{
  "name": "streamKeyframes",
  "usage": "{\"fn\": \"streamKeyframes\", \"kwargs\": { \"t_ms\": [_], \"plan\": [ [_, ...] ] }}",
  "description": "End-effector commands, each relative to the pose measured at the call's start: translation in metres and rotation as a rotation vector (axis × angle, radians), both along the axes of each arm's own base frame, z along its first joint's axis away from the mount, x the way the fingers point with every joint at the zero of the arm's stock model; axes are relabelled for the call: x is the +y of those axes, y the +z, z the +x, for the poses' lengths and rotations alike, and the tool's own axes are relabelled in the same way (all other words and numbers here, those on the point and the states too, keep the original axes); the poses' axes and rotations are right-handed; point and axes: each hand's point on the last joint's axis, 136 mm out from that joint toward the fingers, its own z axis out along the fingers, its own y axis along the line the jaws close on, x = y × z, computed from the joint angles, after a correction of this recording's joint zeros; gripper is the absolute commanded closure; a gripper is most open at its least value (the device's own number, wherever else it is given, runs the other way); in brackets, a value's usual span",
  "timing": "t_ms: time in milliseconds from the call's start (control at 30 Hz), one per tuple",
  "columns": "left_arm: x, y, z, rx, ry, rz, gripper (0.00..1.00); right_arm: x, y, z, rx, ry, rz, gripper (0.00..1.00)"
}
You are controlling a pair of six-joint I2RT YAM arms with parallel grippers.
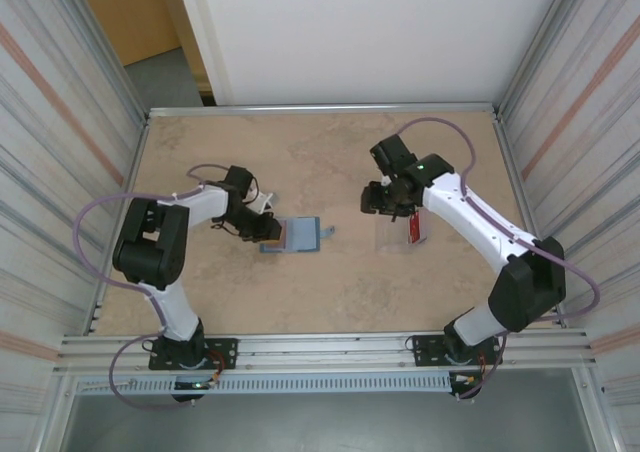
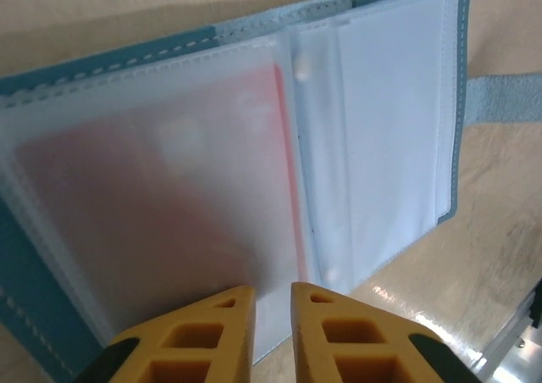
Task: Put the credit cards into the card holder
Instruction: Touch the card holder at the center of the table, then pick up the credit card from the storage box.
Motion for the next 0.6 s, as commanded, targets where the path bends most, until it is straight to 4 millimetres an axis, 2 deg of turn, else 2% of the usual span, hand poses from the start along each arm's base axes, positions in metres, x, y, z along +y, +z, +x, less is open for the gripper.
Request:
{"fn": "streamKeyframes", "kwargs": {
  "t_ms": [0, 67, 133, 233, 333, 400, 500, 567],
  "plan": [
    [-0.001, 0.050, 0.018, -0.169, -0.031, 0.042, 0.72, -0.054, 0.013, -0.022, -0.011, -0.067, -0.173, 0.38],
    [-0.018, 0.078, 0.024, -0.294, -0.106, 0.069, 0.64, -0.075, 0.014, -0.028, -0.018, -0.111, -0.195, 0.34],
    [-0.048, 0.104, 0.027, -0.395, -0.195, 0.065, 0.61, -0.093, 0.012, -0.034, 0.003, -0.170, -0.160, 0.33],
    [-0.100, 0.125, 0.024, -0.448, -0.299, 0.022, 0.60, -0.109, 0.011, -0.038, 0.003, -0.231, -0.064, 0.32],
    [-0.150, 0.131, 0.028, -0.468, -0.310, -0.053, 0.63, -0.120, 0.011, -0.038, -0.006, -0.271, 0.005, 0.31],
    [-0.179, 0.128, 0.029, -0.416, -0.281, -0.088, 0.66, -0.127, 0.011, -0.037, -0.003, -0.297, 0.032, 0.31],
    [-0.223, 0.115, 0.021, -0.315, -0.283, -0.137, 0.70, -0.132, 0.009, -0.036, -0.009, -0.310, 0.069, 0.31],
    [-0.246, 0.103, 0.012, -0.290, -0.321, -0.139, 0.77, -0.134, 0.007, -0.036, -0.014, -0.315, 0.081, 0.31]
  ]
}}
